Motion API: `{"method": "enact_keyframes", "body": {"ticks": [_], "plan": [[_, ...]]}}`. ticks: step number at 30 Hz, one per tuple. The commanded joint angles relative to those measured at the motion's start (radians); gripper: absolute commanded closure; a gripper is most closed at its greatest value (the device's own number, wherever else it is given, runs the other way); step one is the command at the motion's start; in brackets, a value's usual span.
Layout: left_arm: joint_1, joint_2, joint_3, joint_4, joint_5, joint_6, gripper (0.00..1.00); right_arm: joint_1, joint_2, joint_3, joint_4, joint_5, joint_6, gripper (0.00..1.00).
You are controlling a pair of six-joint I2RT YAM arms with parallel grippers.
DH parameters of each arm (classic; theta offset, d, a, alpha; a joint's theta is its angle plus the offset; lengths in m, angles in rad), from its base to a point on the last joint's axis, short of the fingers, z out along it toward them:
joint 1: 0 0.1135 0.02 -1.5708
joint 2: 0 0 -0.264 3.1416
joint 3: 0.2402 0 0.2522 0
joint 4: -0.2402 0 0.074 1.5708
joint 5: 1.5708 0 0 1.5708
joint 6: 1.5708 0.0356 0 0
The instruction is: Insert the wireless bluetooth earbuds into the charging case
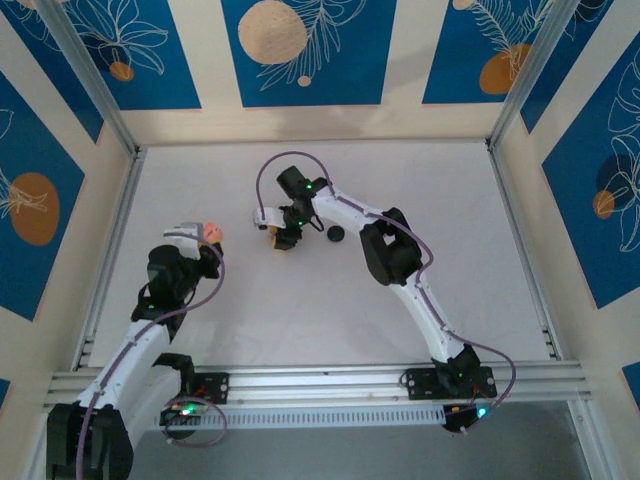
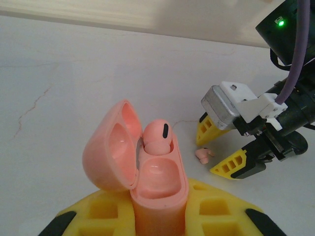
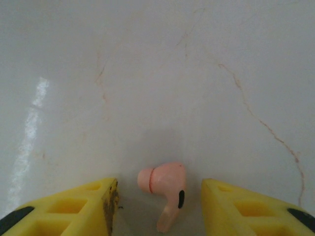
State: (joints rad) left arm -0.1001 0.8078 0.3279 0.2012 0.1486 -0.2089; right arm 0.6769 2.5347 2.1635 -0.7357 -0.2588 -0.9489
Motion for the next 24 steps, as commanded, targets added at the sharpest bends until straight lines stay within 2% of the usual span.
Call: {"method": "enact_keyframes", "body": {"ticks": [1,7,13,17,24], "plan": [[0.014,0.004,-0.003,0.04,0.019,-0.013,0.9,0.009,0.03,0.054,-0.037,-0.034,0.006,0.55],[0.015,0.016,-0.003,0.047,0.028,-0.008,0.9,0.009,0.046,0.076,-0.053,-0.033,0.01,0.65],[0.014,0.033,-0.003,0.058,0.041,-0.007,0.9,0.013,0.05,0.078,-0.058,-0.032,0.013,0.65],[0.014,0.036,-0.003,0.06,0.051,0.001,0.9,0.015,0.051,0.078,-0.059,-0.038,0.022,0.72],[0.014,0.054,-0.013,0.099,0.103,0.011,0.9,0.01,-0.005,0.034,-0.03,-0.075,0.073,0.76]]}}
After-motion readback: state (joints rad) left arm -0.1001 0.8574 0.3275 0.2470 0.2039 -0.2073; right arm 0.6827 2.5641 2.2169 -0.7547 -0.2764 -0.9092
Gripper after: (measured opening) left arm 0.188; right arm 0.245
